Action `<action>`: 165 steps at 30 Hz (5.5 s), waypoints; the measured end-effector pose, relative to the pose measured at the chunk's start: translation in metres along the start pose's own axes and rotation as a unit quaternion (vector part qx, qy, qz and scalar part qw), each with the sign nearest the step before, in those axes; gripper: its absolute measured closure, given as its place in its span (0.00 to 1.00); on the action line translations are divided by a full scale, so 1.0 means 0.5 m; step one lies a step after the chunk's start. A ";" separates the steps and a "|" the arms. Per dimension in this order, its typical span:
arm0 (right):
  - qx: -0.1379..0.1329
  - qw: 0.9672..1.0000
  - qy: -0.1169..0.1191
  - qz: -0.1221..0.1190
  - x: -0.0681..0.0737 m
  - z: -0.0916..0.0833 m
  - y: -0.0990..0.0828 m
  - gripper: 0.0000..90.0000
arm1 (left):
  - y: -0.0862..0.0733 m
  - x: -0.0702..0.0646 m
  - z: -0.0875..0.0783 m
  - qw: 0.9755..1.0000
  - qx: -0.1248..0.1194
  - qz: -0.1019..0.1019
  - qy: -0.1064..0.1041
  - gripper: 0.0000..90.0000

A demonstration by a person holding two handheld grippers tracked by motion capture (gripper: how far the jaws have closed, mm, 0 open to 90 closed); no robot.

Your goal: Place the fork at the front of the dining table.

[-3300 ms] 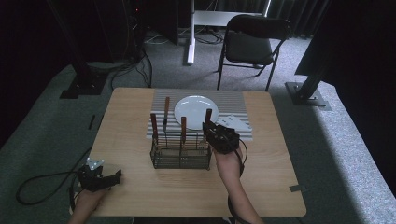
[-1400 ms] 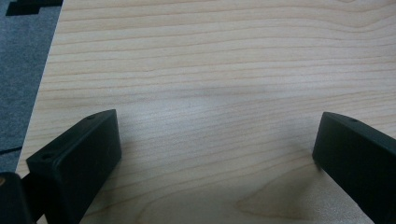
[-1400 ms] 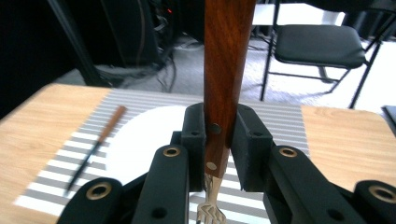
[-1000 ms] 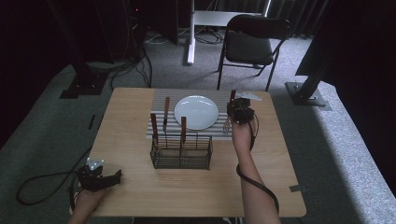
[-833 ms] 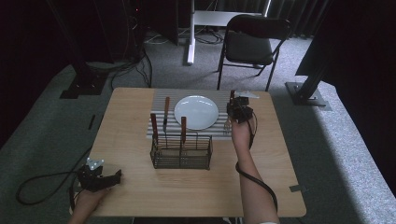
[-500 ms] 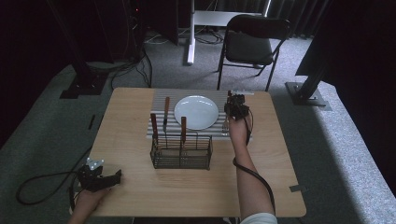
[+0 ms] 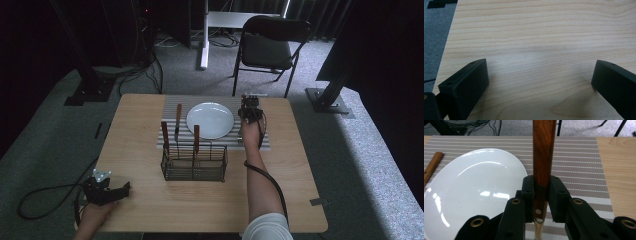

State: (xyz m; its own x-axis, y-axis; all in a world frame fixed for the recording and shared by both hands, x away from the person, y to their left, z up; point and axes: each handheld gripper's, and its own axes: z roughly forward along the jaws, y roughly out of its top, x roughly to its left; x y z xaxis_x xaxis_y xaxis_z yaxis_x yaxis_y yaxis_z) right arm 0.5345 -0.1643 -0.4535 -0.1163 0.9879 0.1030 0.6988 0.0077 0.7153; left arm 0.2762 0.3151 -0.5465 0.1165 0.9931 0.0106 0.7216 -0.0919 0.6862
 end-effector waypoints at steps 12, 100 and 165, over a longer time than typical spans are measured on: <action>0.044 0.998 -0.004 0.034 -0.010 0.072 0.016 0.85 | 0.000 0.000 0.000 1.000 0.000 0.000 0.000 0.01; 0.068 0.993 0.097 0.006 -0.025 -0.003 -0.198 0.51 | 0.000 0.000 0.000 1.000 0.000 0.000 0.000 0.01; -0.012 0.999 0.015 -0.033 -0.195 -0.202 -0.418 0.16 | 0.000 0.000 0.000 1.000 0.000 0.000 0.000 0.01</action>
State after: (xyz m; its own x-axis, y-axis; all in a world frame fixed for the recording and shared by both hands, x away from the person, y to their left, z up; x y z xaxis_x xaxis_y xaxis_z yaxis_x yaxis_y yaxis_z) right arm 0.3287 -0.2781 -0.5431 -0.1830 0.9802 0.0761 0.6719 0.0682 0.7375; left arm 0.2763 0.3151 -0.5463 0.1165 0.9931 0.0103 0.7221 -0.0918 0.6856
